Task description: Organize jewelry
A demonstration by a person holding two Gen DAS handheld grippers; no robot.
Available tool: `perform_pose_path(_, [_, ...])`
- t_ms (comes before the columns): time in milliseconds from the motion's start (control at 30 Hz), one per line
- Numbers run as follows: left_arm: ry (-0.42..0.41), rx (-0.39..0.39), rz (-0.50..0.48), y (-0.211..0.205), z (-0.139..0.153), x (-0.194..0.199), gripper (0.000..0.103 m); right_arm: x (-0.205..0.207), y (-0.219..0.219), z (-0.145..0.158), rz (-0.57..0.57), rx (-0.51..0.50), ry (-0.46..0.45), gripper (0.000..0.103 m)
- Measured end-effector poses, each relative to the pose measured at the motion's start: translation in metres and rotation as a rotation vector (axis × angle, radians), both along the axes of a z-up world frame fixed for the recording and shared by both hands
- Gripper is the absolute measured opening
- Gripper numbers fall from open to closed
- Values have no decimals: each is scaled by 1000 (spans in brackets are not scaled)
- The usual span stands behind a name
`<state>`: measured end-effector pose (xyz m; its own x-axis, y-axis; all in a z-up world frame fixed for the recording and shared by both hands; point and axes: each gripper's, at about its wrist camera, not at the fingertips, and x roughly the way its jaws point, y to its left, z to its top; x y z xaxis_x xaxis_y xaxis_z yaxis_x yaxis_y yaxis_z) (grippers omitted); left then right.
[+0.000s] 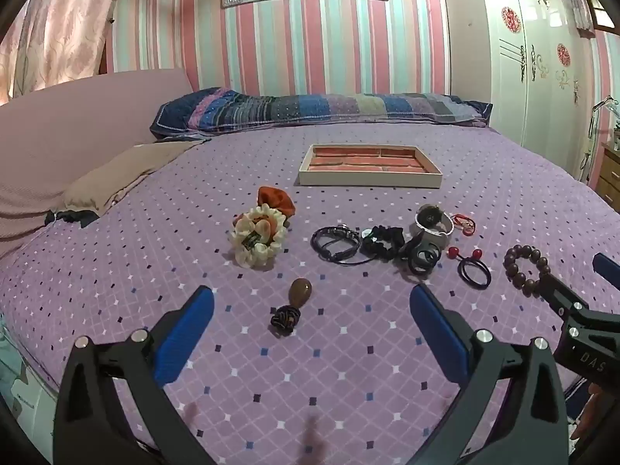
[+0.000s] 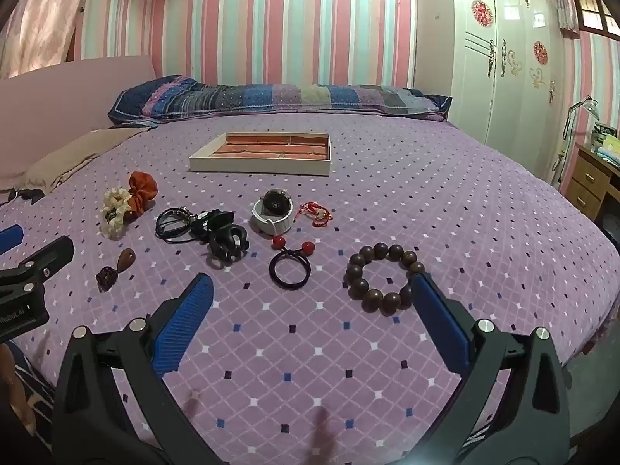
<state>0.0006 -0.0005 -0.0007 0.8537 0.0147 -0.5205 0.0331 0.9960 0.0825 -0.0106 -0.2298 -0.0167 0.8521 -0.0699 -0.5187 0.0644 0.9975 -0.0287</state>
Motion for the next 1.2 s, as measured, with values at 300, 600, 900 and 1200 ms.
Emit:
perform_pose_path(300, [18, -13, -3, 4, 8, 0, 99, -1, -1, 5, -2, 12, 4, 99])
perform_pose_path(600, [23, -8, 3, 5, -3, 1, 99, 0, -4, 2, -11, 22, 17, 99])
perform_pose_path(900, [35, -6, 7, 7, -8, 3, 99, 0, -5, 0, -13, 24, 23, 99])
perform_pose_path(1200, [32, 9, 11, 8, -7, 1, 99, 0, -7, 1, -20, 27, 24, 99])
